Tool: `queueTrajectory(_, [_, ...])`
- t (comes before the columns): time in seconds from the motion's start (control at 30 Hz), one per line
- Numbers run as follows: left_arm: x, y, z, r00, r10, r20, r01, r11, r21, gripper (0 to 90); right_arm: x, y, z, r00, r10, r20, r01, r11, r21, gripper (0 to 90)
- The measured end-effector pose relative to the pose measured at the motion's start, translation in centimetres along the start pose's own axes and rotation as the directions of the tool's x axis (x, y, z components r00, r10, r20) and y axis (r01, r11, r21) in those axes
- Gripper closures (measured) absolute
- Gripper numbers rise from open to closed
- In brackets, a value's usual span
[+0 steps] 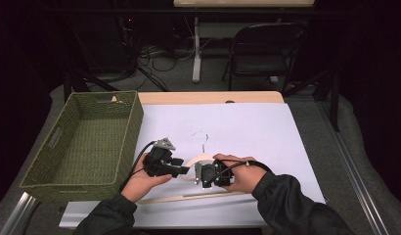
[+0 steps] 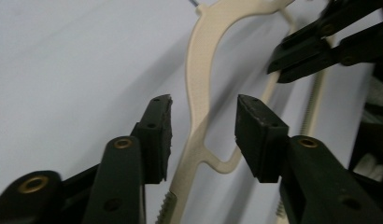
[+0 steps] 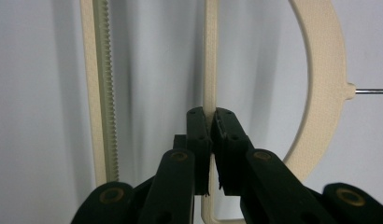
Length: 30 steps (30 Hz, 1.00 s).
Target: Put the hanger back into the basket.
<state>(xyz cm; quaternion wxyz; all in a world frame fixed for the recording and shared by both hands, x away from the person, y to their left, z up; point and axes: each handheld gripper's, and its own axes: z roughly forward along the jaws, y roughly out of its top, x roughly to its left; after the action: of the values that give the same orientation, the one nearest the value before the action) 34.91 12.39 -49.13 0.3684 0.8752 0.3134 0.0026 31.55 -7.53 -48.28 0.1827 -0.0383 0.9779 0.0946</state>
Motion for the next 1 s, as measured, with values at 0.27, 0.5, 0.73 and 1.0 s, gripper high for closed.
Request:
queueTrajectory(0.27, [0.2,0.0,1.7,0.9999,0.008,-0.01,-0.007,0.9977,0.068,67.5,0.2,0.3,0.2,0.9998,-0.02,0.002,0.02,1.0,0.001,85.0])
queueTrajectory(0.5, [-0.2,0.0,2.2,0.9988,0.034,-0.036,-0.03,0.9947,0.098,77.4,0.3,0.4,0.5,0.9997,-0.025,-0.003,0.025,1.0,0.007,85.0])
queueTrajectory(0.73, [-0.3,-0.1,2.1,0.9983,0.046,-0.036,-0.042,0.9945,0.096,78.5,0.2,0.4,0.8,0.9999,-0.011,-0.012,0.011,1.0,0.007,84.3])
queueTrajectory(1.0, [-0.2,-0.5,1.9,0.9975,0.056,-0.042,-0.053,0.9949,0.086,79.7,-2.1,-1.4,-0.5,0.9741,0.195,-0.114,-0.207,0.972,-0.106,69.0])
